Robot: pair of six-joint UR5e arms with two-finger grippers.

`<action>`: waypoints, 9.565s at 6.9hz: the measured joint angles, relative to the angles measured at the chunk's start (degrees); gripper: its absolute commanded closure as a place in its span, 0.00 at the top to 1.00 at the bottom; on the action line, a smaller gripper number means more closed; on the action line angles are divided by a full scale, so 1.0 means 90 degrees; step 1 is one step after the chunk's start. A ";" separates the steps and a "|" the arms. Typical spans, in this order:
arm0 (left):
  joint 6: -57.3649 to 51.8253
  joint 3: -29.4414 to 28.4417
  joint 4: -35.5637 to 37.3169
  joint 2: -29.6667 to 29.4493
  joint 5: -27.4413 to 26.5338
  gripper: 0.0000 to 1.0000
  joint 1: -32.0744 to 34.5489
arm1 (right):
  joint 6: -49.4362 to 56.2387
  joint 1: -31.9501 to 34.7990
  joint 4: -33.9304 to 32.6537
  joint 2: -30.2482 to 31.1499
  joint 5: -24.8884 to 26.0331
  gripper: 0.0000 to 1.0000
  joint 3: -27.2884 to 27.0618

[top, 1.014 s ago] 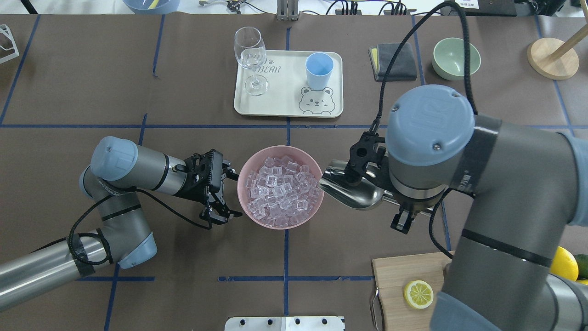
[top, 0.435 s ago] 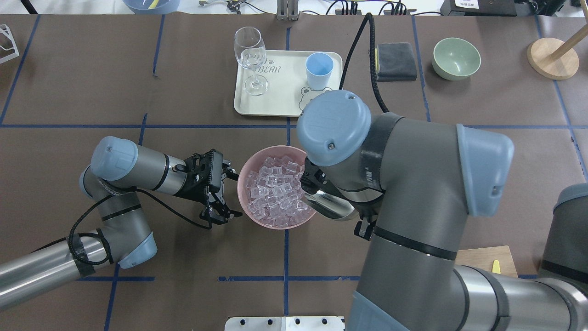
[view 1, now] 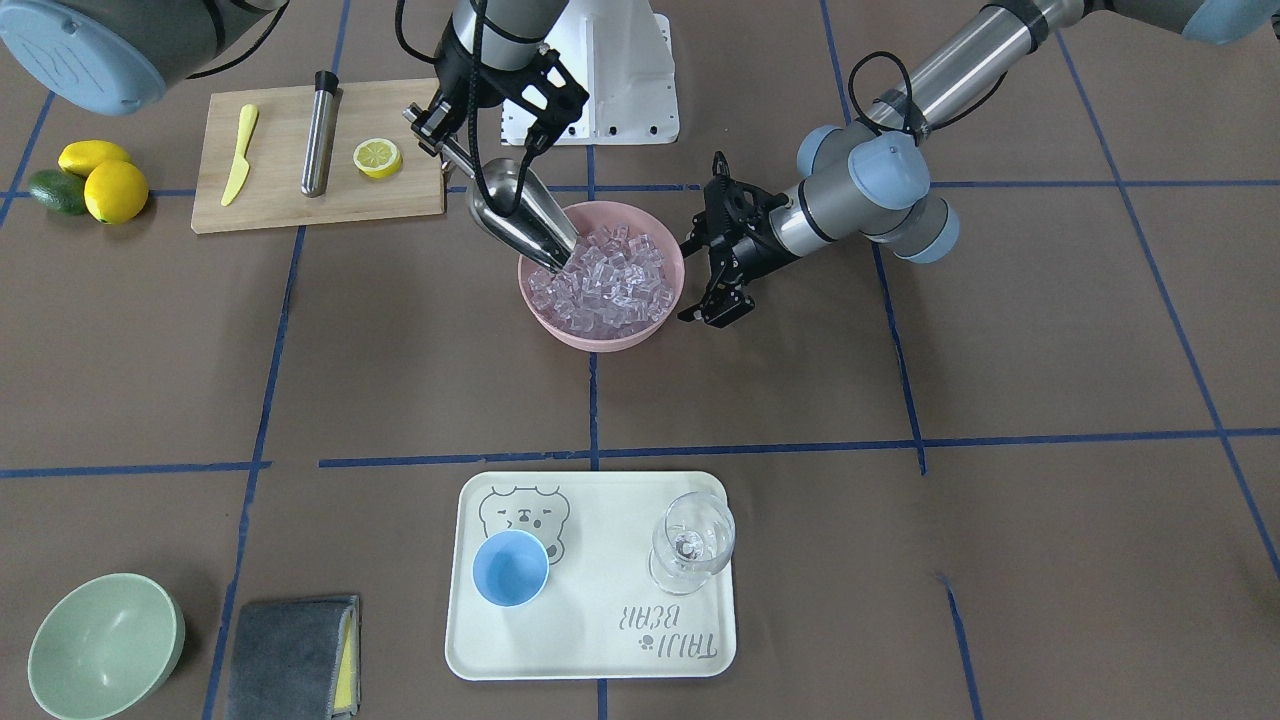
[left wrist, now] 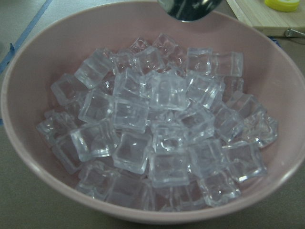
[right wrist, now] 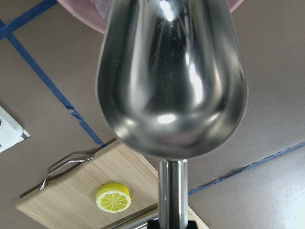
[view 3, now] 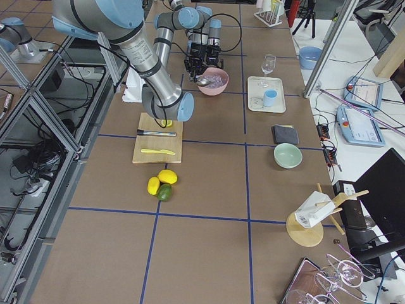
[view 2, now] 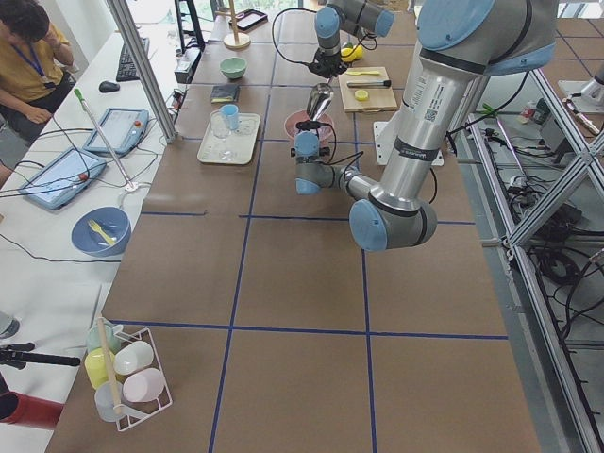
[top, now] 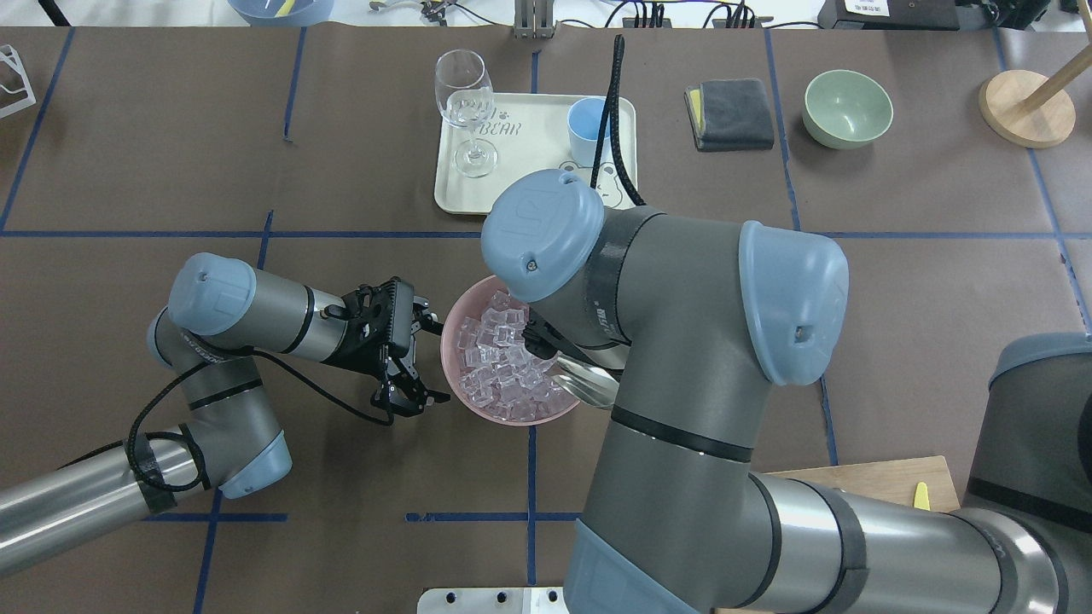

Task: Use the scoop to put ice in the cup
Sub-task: 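Dig the scoop into the ice cubes while the left gripper holds the bowl, then lift the ice-filled scoop with the right gripper toward the light blue cup, then tilt the scoop over the light blue cup to pour the ice in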

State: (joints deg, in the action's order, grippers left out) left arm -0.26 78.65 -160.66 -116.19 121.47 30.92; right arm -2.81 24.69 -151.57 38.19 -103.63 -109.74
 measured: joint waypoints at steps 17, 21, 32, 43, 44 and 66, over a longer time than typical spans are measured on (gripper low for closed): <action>-0.0001 -0.0005 0.0003 -0.0023 -0.0040 1.00 -0.0007 | -0.0362 -0.0255 0.1744 -0.0559 0.0177 0.00 0.2097; 0.0000 -0.0003 0.0009 -0.0029 -0.0049 1.00 -0.0008 | -0.0521 -0.0250 0.2645 -0.0099 0.0176 0.00 0.2007; 0.0000 -0.0008 0.0011 -0.0082 -0.0135 1.00 0.0000 | -0.0436 0.1313 0.2109 0.0373 -0.0194 0.00 0.0644; -0.0013 0.0016 0.0001 -0.0029 -0.0127 1.00 0.0071 | 0.1882 0.2844 0.2291 -0.0965 -0.0399 0.00 0.4421; -0.0017 0.0019 0.0000 -0.0029 -0.0127 1.00 0.0070 | 0.2074 0.2862 0.2276 -0.1070 -0.0374 0.00 0.4728; -0.0020 0.0031 -0.0078 0.0029 -0.0127 1.00 0.0072 | 0.3144 0.2833 0.1169 -0.2319 0.0227 0.00 0.6328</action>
State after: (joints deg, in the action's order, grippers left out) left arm -0.44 78.93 -161.37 -115.93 120.32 31.57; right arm 25.48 50.18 -141.06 17.32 -101.59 -52.79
